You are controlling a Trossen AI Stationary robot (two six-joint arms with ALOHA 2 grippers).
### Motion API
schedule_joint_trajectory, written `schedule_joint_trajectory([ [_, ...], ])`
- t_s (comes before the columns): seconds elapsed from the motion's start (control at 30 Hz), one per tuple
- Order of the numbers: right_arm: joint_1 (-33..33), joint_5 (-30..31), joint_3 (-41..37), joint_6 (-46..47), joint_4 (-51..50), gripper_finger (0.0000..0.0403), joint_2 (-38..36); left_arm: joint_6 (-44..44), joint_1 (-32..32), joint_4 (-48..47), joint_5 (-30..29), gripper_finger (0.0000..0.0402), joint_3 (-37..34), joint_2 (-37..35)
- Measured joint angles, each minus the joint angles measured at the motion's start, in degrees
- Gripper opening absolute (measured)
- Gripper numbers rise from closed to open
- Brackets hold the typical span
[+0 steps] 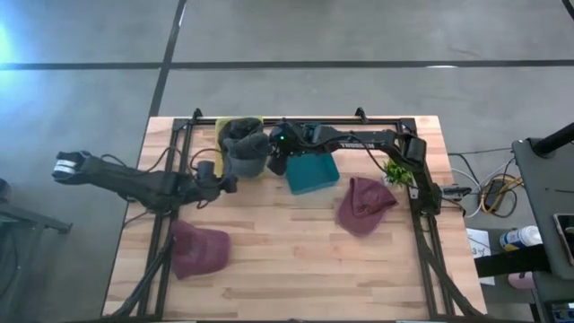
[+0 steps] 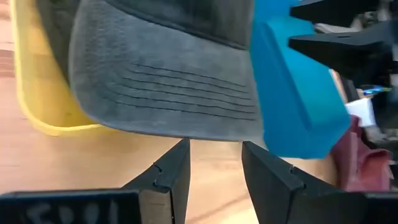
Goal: Pick & Place hat
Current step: Put the black cap black into the yellow bin
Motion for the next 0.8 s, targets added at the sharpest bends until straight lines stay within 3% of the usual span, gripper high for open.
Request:
schedule_joint_trajectory([
  [0.23,-1.1,-0.7,0.0,-0.7,5.1,0.0209,0.1,0.0,1.7,0.5,2.0,0.0138,-0.1,4.3],
  [0.53,-3.7,-3.3,-0.1,8.7,10.0,0.0209,1.0,-2.4,1.9,0.9,8.2,0.0138,0.5,9.3],
  [0.63,-3.8,-4.7,-0.3,11.6,8.3,0.0209,1.3,1.2,-0.4,0.5,4.4,0.0138,4.4,6.9],
  [0.7,-3.4,-4.9,-0.5,12.4,8.5,0.0209,1.2,3.1,-1.9,-5.4,-0.6,0.0138,8.3,4.6],
  [0.8,-2.6,-5.2,-0.5,13.3,7.4,0.0209,1.2,1.9,-1.7,-24.8,-4.7,0.0138,14.5,1.9],
])
